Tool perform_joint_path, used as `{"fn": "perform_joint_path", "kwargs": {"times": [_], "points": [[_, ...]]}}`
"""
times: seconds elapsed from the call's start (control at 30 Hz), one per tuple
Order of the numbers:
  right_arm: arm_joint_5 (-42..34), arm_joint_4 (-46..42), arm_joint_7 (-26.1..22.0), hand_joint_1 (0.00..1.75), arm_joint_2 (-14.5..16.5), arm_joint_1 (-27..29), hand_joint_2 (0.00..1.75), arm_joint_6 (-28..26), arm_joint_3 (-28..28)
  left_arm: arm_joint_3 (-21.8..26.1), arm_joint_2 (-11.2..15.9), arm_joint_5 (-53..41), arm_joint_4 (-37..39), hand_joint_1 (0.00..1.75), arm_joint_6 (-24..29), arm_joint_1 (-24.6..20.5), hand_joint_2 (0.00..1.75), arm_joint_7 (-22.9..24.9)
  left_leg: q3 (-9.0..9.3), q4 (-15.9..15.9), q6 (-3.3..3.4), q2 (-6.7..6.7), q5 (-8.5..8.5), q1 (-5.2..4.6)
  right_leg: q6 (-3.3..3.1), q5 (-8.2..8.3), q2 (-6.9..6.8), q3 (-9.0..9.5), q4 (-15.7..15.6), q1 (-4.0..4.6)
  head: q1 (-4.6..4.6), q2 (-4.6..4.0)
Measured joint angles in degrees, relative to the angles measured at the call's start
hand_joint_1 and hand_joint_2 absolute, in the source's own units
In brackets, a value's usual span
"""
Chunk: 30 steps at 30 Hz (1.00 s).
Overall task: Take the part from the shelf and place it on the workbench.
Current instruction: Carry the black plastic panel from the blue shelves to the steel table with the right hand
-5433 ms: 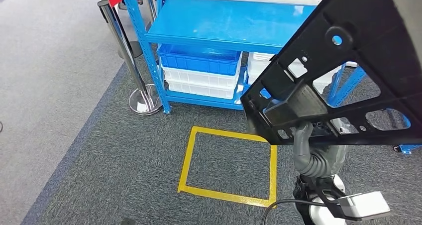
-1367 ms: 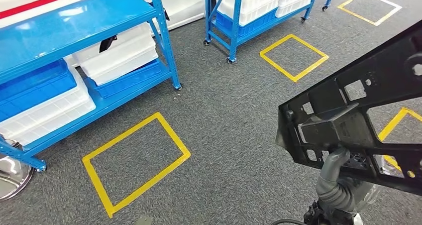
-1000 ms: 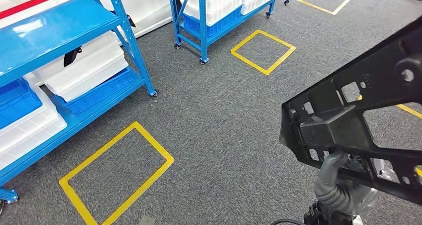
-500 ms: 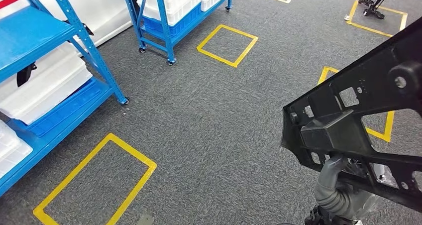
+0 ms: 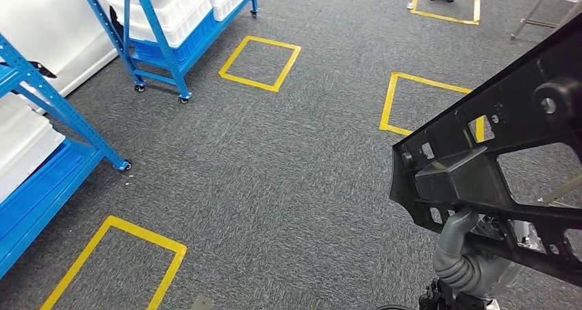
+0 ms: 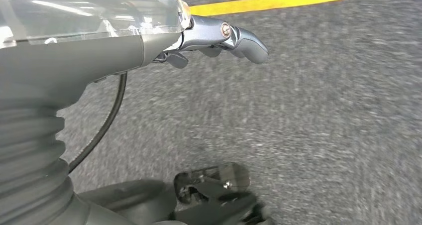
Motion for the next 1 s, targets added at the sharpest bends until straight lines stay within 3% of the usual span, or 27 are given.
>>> {"fn": "perform_joint_path", "kwargs": {"times": [0.03,0.07,0.1,0.13,0.2,0.27,0.33,0.37,0.4,0.47,0.53,0.57,0.63,0.7,0.77,0.83,0.87,0.9,0.93,1.0], "points": [[0.0,0.0,0.1,1.75,0.0,-0.1,1.75,0.0,0.0,0.0,0.0,0.0,0.0,0.0,0.0,0.0,1.75,0.0,0.57,-1.5,0.12,-0.89,0.21,0.02,0.33,0.12,0.66,-0.29,0.1,-0.07,0.04,0.0],[0.0,0.0,0.2,1.75,0.0,-0.1,1.75,-0.1,0.0,0.0,0.1,0.0,0.0,0.0,-0.1,0.0,1.75,0.0,0.76,-2.0,0.24,-0.94,0.02,-0.07,0.74,0.34,1.36,-0.58,0.1,-0.13,0.07,0.0],[0.0,0.0,0.3,1.75,0.0,-0.1,1.75,-0.2,0.0,0.0,0.1,0.0,0.0,0.0,-0.1,-0.1,1.75,0.0,0.87,-2.3,0.49,-0.3,0.07,-0.09,1.18,0.6,2.1,-0.83,-0.1,-0.23,0.08,0.0],[0.0,0.1,0.4,1.75,0.0,-0.1,1.75,-0.3,0.0,0.0,0.1,-0.1,0.0,0.0,-0.1,-0.1,1.75,0.0,0.96,-2.5,0.85,0.43,0.32,-0.06,1.53,0.62,1.97,-1.04,0.0,-0.27,0.1,-0.01],[0.0,0.1,0.6,1.75,0.0,-0.2,1.75,-0.3,0.0,0.0,0.1,-0.1,0.0,0.0,-0.1,-0.2,1.75,0.0,1.12,-3.2,1.63,2.06,0.81,0.05,1.97,-1.04,-0.84,-2.36,2.5,-0.02,0.34,0.0],[0.0,0.3,0.6,1.75,0.0,-0.4,1.75,-0.3,0.0,0.0,0.2,-0.2,0.0,0.0,-0.1,-0.1,1.75,0.1,1.16,-3.4,2.03,3.83,0.89,-0.21,2.2,-4.69,-4.5,-5.56,9.3,0.1,0.57,0.0],[0.0,0.5,0.7,1.75,0.0,-0.4,1.75,-0.3,0.0,0.0,0.2,-0.2,0.0,0.0,-0.2,0.1,1.75,0.1,1.15,-3.4,2.15,5.67,0.79,-0.48,2.42,-6.61,-5.63,-8.23,15.0,-0.06,0.58,-0.01],[0.0,0.6,0.7,1.75,0.0,-0.4,1.75,-0.3,0.0,0.0,0.3,-0.2,0.0,0.0,-0.2,0.0,1.75,0.2,1.18,-3.4,2.14,6.5,0.72,-0.56,2.46,-6.07,-5.87,-8.19,15.2,-0.13,0.58,-0.01],[0.0,0.6,0.7,1.75,0.0,-0.4,1.75,-0.3,0.0,0.0,0.3,-0.2,0.0,0.0,-0.3,0.0,1.75,0.2,1.28,-3.4,2.08,7.26,0.61,-0.6,2.41,-4.57,-6.25,-6.86,12.9,-0.17,0.58,-0.01],[0.0,0.7,0.7,1.75,0.0,-0.4,1.75,-0.3,0.0,0.0,0.3,-0.2,0.0,0.0,-0.5,-0.1,1.75,0.2,1.66,-3.3,1.73,8.56,0.25,-0.78,2.08,-1.39,-8.48,-2.25,5.0,0.17,0.6,0.0],[0.0,0.6,0.6,1.75,0.1,-0.5,1.75,-0.3,0.0,0.0,0.3,-0.2,0.0,0.0,-0.6,-0.1,1.75,0.2,1.98,-3.2,1.18,9.6,-0.13,-1.06,1.46,-0.34,-10.22,0.45,0.0,0.73,0.55,0.0],[0.1,0.6,0.6,1.75,0.1,-0.5,1.75,-0.4,0.0,0.0,0.3,-0.2,0.0,0.0,-0.7,-0.1,1.75,0.2,2.1,-3.2,0.92,10.13,-0.27,-1.17,1.17,-0.59,-10.18,0.53,-0.4,1.02,0.5,-0.01],[0.3,0.6,0.4,1.75,0.2,-0.3,1.75,-0.4,0.0,0.0,0.3,-0.2,0.0,0.0,-0.8,-0.2,1.75,0.3,2.4,-3.2,0.44,10.97,-0.63,-1.12,0.56,-0.38,-8.8,0.48,-0.7,0.94,0.5,0.0],[0.6,0.5,0.3,1.75,0.3,-0.2,1.75,-0.6,0.1,0.0,0.3,-0.2,0.0,0.0,-0.8,-0.3,1.75,0.4,1.73,-0.9,-0.08,8.85,-2.5,-0.86,-0.17,-0.06,-7.47,0.68,-1.2,0.61,0.38,0.0],[0.9,0.5,0.2,1.75,0.4,-0.2,1.75,-0.8,0.2,0.0,0.4,-0.2,0.0,0.0,-0.9,-0.2,1.75,0.5,-1.25,6.0,-0.44,5.42,-6.2,-0.59,-0.68,0.1,-6.13,0.75,-1.4,0.47,0.14,-0.01],[1.1,0.5,0.2,1.75,0.5,-0.1,1.75,-1.1,0.2,0.0,0.4,-0.3,0.0,0.0,-0.9,0.0,1.75,0.6,-4.66,12.8,-0.62,4.32,-8.52,-0.52,-0.84,0.11,-4.57,0.72,-1.3,0.54,0.03,-0.01],[1.3,0.6,0.2,1.75,0.5,0.0,1.75,-1.3,0.2,0.0,0.4,-0.3,0.0,0.0,-0.9,0.1,1.75,0.6,-5.29,13.7,-0.65,4.21,-8.06,-0.49,-0.85,0.1,-3.71,0.72,-1.2,0.56,0.04,-0.01],[1.6,0.6,0.2,1.75,0.5,0.1,1.75,-1.7,0.2,0.0,0.4,-0.4,0.0,0.0,-0.9,0.2,1.75,0.6,-4.89,12.2,-0.62,4.05,-6.44,-0.45,-0.82,0.08,-2.82,0.73,-1.1,0.55,0.03,-0.01],[2.3,0.6,0.1,1.75,0.6,0.2,1.75,-2.1,0.2,0.0,0.4,-0.4,0.0,0.0,-0.9,0.1,1.75,0.7,-3.59,8.9,-0.55,3.5,-4.07,-0.34,-0.74,0.03,-1.95,0.74,-0.9,0.53,0.04,-0.01],[3.7,0.6,-0.2,1.75,0.7,0.2,1.75,-3.0,0.2,0.0,0.4,-0.4,0.0,0.0,-0.9,0.2,1.75,0.7,-0.7,1.5,-0.26,0.74,-0.7,-0.02,-0.36,-0.13,-0.39,0.51,-0.3,0.51,0.08,-0.01]]}}
